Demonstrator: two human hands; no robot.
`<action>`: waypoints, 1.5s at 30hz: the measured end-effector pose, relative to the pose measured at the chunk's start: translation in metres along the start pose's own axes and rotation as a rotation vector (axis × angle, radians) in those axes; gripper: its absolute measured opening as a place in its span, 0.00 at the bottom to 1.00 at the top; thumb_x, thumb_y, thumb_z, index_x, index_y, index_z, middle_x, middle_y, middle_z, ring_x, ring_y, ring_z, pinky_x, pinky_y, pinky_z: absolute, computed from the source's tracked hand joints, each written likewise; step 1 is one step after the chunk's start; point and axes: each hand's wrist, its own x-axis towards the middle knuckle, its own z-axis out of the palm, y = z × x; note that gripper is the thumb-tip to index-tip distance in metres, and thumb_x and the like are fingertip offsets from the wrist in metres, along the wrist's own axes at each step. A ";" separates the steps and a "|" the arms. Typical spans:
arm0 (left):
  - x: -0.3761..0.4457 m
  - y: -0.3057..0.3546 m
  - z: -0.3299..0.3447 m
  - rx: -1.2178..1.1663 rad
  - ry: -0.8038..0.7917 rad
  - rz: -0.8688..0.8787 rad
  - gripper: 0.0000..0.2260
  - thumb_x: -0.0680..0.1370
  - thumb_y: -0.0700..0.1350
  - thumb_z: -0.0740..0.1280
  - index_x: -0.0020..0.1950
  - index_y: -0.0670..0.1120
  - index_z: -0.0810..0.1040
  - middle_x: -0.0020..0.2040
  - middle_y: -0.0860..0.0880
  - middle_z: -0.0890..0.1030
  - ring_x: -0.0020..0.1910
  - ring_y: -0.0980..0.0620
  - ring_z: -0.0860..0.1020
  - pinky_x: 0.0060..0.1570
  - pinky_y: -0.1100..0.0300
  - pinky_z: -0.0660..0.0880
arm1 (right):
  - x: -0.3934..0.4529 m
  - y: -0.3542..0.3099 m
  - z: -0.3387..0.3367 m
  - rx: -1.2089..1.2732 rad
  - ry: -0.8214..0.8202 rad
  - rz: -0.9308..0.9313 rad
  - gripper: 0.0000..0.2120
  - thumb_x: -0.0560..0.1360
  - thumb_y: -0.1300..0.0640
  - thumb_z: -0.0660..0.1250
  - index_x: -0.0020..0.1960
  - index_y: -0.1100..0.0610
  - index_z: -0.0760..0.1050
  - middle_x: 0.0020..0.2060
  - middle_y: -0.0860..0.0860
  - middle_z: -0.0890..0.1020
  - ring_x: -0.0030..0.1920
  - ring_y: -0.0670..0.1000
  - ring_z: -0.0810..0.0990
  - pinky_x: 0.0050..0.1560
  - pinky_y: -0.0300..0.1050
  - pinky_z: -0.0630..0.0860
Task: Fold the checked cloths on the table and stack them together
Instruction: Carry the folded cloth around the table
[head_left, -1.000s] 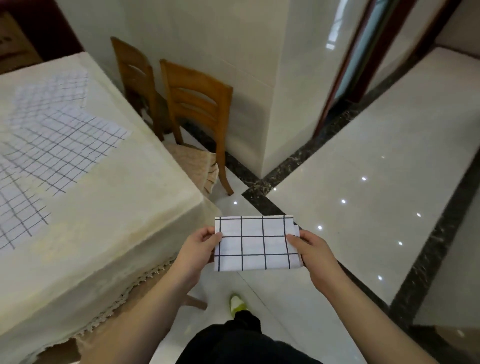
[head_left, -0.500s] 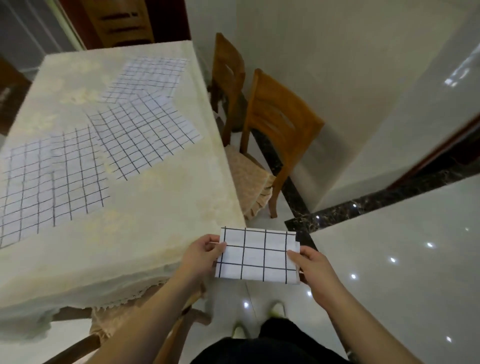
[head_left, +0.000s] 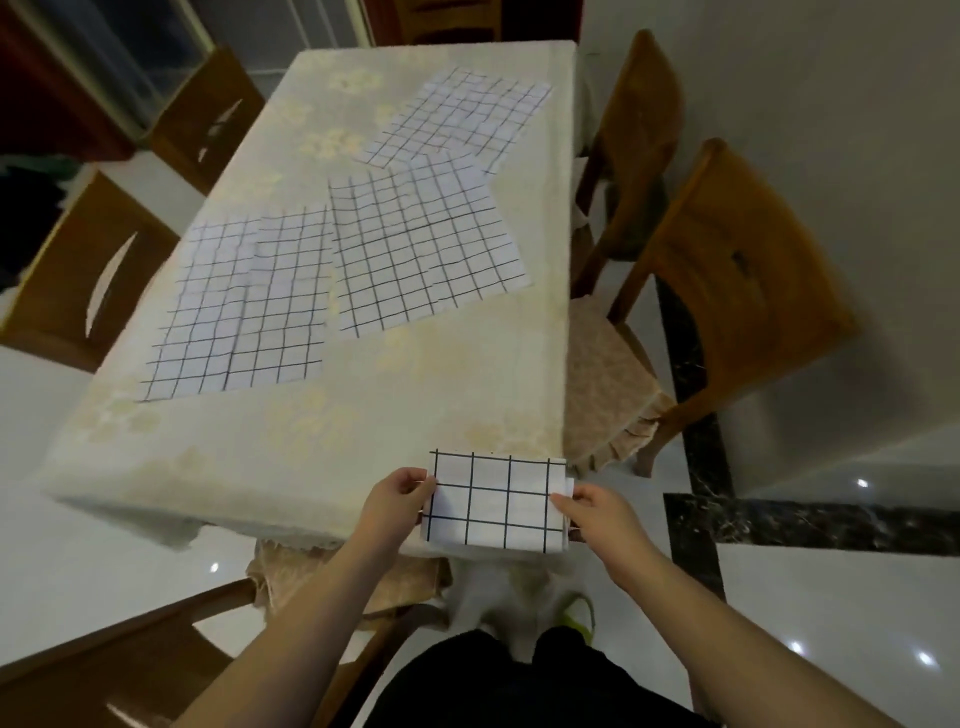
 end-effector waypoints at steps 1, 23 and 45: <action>0.005 -0.001 -0.003 -0.009 0.012 -0.011 0.07 0.80 0.48 0.67 0.54 0.46 0.79 0.49 0.46 0.82 0.50 0.44 0.80 0.51 0.49 0.81 | 0.008 -0.003 0.004 -0.023 -0.003 0.002 0.09 0.77 0.55 0.68 0.52 0.60 0.80 0.46 0.56 0.83 0.46 0.54 0.81 0.45 0.46 0.80; 0.082 -0.050 -0.007 1.018 0.010 1.121 0.22 0.81 0.49 0.57 0.75 0.43 0.68 0.74 0.44 0.69 0.74 0.45 0.67 0.72 0.49 0.63 | 0.049 0.010 0.096 -1.002 0.302 -0.648 0.22 0.80 0.53 0.54 0.72 0.57 0.68 0.70 0.53 0.73 0.71 0.54 0.69 0.71 0.48 0.57; 0.095 -0.051 -0.026 1.232 -0.140 0.706 0.47 0.73 0.76 0.45 0.80 0.45 0.39 0.80 0.49 0.40 0.79 0.50 0.40 0.77 0.48 0.43 | 0.083 0.022 0.076 -1.294 0.249 -0.408 0.34 0.80 0.37 0.35 0.79 0.56 0.45 0.79 0.52 0.49 0.78 0.50 0.49 0.75 0.49 0.42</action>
